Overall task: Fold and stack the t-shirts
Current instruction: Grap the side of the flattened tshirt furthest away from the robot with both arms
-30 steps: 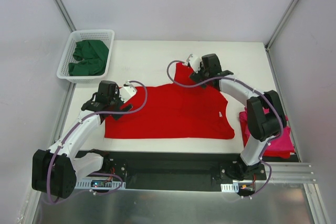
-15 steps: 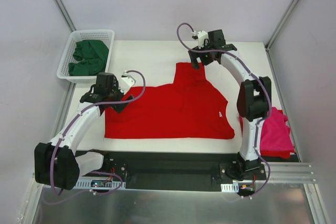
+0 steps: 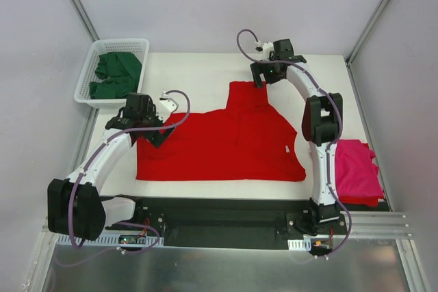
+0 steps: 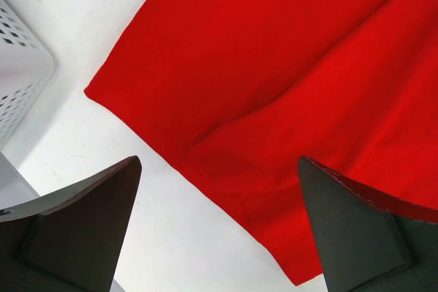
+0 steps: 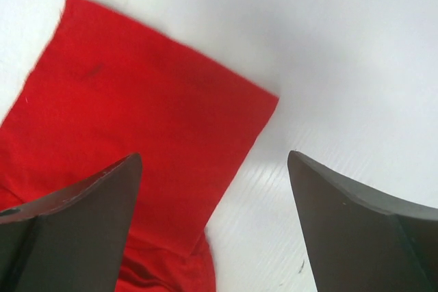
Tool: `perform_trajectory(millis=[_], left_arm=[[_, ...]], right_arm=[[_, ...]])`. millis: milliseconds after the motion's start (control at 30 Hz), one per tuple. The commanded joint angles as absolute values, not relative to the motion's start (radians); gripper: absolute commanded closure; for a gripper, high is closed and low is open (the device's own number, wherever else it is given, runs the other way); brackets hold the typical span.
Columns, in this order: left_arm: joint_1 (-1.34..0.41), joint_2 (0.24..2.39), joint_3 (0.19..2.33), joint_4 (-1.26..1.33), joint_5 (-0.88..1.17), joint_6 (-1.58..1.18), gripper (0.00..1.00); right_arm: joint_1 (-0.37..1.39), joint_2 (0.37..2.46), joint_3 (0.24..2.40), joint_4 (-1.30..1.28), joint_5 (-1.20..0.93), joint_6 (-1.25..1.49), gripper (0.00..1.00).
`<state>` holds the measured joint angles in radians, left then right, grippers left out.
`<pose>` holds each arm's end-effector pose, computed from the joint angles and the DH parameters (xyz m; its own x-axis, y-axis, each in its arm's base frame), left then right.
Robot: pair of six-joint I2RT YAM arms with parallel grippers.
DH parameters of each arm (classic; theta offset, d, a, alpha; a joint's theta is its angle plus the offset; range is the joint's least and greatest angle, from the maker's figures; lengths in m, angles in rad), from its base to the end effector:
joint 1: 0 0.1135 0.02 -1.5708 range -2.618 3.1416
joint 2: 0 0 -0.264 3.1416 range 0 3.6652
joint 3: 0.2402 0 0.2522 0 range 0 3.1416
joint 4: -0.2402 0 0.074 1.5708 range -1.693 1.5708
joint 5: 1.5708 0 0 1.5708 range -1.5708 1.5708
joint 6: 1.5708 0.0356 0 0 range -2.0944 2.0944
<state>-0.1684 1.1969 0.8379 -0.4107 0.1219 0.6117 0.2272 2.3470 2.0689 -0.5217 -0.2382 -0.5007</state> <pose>0.2482 -0.0466 0.2533 -0.4167 0.6490 -0.6365 0.6007 0.7221 0.3431 0.5171 0.1282 0.2144 -0.4310 -0.5784 -0.6925 -0.6680 0.7205 -0.1861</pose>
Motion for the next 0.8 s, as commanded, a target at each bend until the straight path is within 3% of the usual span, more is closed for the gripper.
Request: perform_trajectory(millis=[0,300,767], left_arm=[[-0.163,1.209,0.882,-0.442,0.149,0.604,0.01],[-0.163,1.212,0.873,-0.446,0.143,0.612,0.01],[-0.163,1.229,0.865,-0.448,0.15,0.611,0.01]], right_arm=[[0.245,2.371,2.177,-0.52,-0.201,-0.52,0.09],[0.256,2.473,2.339,-0.664,-0.105,-0.604,0.08],[0.278,2.513,2.315,-0.703,-0.006,-0.879,0.06]])
